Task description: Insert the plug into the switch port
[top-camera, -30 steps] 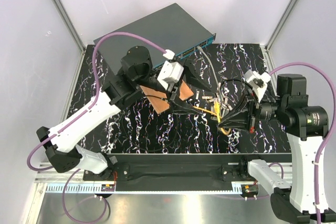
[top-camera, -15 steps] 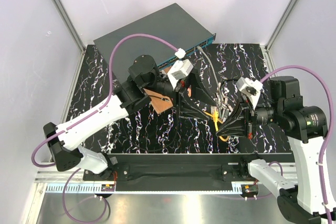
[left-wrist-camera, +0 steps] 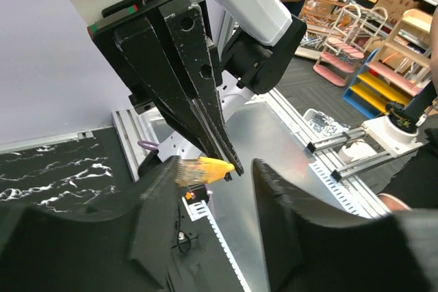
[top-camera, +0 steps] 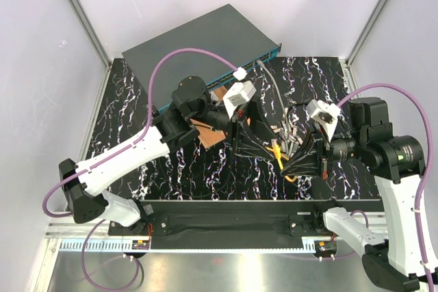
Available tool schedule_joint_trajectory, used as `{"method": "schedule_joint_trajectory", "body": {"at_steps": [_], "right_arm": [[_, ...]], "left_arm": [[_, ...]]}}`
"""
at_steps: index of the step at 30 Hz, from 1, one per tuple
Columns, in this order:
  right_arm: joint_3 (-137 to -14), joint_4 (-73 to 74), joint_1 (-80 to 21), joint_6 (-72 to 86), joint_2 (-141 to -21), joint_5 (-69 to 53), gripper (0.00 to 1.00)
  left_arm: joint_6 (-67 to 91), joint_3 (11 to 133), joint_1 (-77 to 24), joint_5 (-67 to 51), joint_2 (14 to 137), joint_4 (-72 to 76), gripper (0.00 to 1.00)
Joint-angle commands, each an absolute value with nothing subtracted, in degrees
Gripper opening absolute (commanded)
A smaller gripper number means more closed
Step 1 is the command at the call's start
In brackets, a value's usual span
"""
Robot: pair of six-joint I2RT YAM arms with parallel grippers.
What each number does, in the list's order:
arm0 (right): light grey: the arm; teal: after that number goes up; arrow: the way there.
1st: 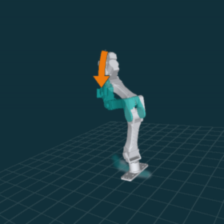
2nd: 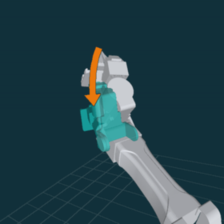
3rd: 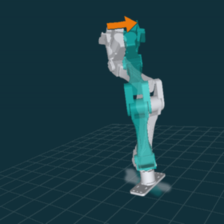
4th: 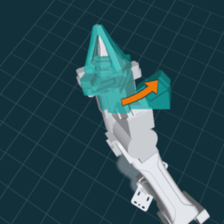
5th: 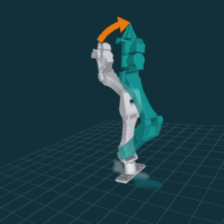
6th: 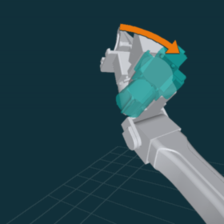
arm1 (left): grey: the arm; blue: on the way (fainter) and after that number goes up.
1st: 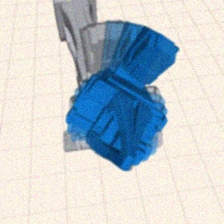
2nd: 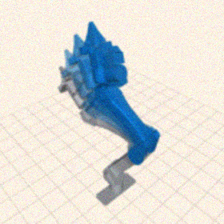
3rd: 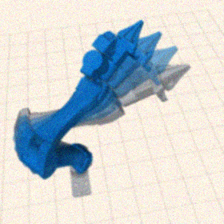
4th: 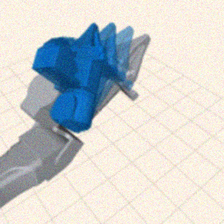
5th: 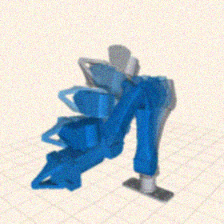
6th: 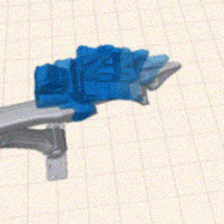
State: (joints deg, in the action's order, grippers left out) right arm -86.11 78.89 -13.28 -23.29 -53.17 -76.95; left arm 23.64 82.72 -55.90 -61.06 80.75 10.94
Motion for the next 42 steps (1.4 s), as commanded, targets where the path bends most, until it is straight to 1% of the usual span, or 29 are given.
{"method": "schedule_joint_trajectory", "body": {"at_steps": [1,3,4,6,7,9,10,11,13,14,15,16,17,19,23,24,25,26,27,30,32,34,35,39,42], "right_arm": [[-86.4,93.9,-14.0,-24.4,-53.8,-76.6,0.00],[-86.7,94.0,-14.1,-24.6,-54.1,-76.7,0.00],[-86.7,93.9,-14.1,-24.5,-54.3,-76.7,0.00],[-86.7,93.9,-14.2,-24.6,-54.6,-76.7,0.00],[-86.7,93.8,-14.2,-24.7,-54.7,-76.7,0.00],[-86.7,93.6,-14.3,-24.6,-54.8,-76.5,0.00],[-86.7,93.2,-14.3,-24.1,-54.8,-76.2,0.00],[-87.0,91.5,-14.3,-22.5,-54.8,-75.2,0.07],[-87.5,88.5,-14.3,-20.1,-54.8,-73.2,0.29],[-88.9,85.8,-14.3,-18.4,-55.0,-69.9,0.55],[-89.9,84.3,-14.4,-17.5,-55.2,-67.8,0.64],[-91.1,82.5,-14.3,-16.2,-55.5,-65.4,0.68],[-93.9,78.9,-14.3,-14.7,-55.7,-60.3,0.71],[-97.0,72.7,-14.3,-13.4,-55.0,-55.7,0.75],[-99.8,67.9,-14.3,-16.4,-53.9,-47.2,0.84],[-100.3,67.4,-14.3,-17.1,-53.9,-45.6,0.88],[-101.2,67.2,-14.3,-17.7,-54.2,-44.2,0.94],[-101.8,67.4,-14.2,-19.2,-54.5,-41.9,0.94],[-102.3,67.5,-14.2,-19.7,-54.9,-40.8,0.94],[-103.1,66.4,-14.2,-20.0,-56.0,-37.4,0.86],[-102.6,64.3,-14.3,-20.3,-56.2,-36.8,0.81],[-101.7,61.7,-14.3,-19.9,-56.2,-36.7,0.79],[-101.5,60.8,-14.3,-20.1,-56.2,-36.2,0.77],[-101.8,58.5,-14.2,-20.8,-58.0,-36.2,0.73],[-101.9,58.5,-14.3,-22.1,-58.7,-38.7,0.70]], "left_arm": [[26.4,81.8,-56.0,-62.5,79.9,16.1,0.46],[27.2,81.7,-56.0,-63.1,80.0,17.1,0.41],[27.4,81.7,-56.0,-63.3,80.1,17.3,0.36],[29.4,81.5,-56.0,-64.0,80.2,19.4,0.29],[30.1,81.3,-56.0,-64.2,80.4,19.9,0.21],[30.8,81.2,-56.0,-64.6,80.4,20.3,0.12],[31.2,80.9,-56.0,-64.7,80.4,20.6,0.06],[31.5,80.5,-55.9,-64.7,80.2,20.7,0.00],[32.3,79.9,-56.0,-64.6,79.8,20.6,0.00],[32.7,79.3,-55.9,-64.3,79.4,20.6,0.00],[33.3,78.8,-55.7,-63.2,78.7,19.9,0.00],[33.5,78.2,-55.6,-62.5,78.1,19.3,0.00],[33.7,78.0,-55.1,-59.7,77.2,18.5,0.00],[34.9,78.1,-54.4,-54.9,76.2,13.4,0.00],[42.5,78.7,-53.0,-41.5,74.4,6.6,0.00],[43.4,79.1,-53.1,-39.2,74.0,4.0,0.00],[44.4,80.1,-53.0,-36.3,73.7,2.4,0.00],[46.6,81.1,-53.1,-28.8,73.6,-3.7,0.00],[47.4,82.5,-53.2,-25.1,73.8,-6.7,0.00],[48.2,85.0,-53.1,-18.5,74.2,-8.6,0.00],[49.3,84.6,-53.2,-16.9,74.6,-7.2,0.00],[51.1,84.6,-53.2,-16.6,75.1,-5.9,0.00],[52.3,84.5,-53.1,-16.7,75.8,-5.2,0.00],[54.0,84.1,-53.1,-16.3,76.9,-1.9,0.00],[55.2,84.3,-53.1,-15.6,77.5,-1.4,0.00]]}}
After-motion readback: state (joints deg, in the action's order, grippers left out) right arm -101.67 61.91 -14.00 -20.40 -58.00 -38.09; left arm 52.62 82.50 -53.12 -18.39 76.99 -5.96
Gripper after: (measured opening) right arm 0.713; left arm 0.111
